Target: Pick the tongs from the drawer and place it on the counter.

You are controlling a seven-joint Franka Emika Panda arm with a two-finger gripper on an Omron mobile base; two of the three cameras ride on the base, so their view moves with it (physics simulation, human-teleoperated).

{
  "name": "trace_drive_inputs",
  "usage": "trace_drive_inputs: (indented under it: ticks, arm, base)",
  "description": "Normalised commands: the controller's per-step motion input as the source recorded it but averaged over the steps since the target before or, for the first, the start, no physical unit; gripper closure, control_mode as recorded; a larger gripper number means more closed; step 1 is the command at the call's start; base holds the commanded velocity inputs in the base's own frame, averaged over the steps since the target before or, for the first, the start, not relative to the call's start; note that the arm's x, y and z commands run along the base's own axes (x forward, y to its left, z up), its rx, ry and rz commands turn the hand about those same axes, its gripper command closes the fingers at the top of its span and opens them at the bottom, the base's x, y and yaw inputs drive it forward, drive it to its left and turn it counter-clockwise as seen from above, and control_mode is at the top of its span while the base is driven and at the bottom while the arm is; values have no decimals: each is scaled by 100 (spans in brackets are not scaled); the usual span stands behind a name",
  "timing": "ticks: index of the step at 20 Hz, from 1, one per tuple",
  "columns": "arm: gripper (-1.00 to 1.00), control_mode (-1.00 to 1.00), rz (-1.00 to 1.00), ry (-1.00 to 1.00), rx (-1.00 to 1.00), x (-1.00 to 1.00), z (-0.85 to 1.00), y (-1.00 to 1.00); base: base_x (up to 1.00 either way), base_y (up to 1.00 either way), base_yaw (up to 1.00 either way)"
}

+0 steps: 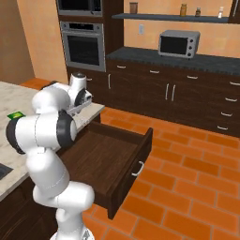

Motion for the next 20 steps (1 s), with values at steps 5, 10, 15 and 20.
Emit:
trace_drive_inputs:
  ticks: [5, 10, 15, 20]
  arm:
    - [100, -100, 41, 14, -17, -3, -14, 99]
    - [100, -100, 29, 5, -12, 4, -39, 63]
    - [100, -100, 5, 0, -13, 37, -59, 57]
    - [100, -100, 0, 0, -10, 41, -44, 59]
  base:
    - [0, 0, 0]
    - [0, 0, 0]
    - [0, 0, 0]
    - [0, 0, 0]
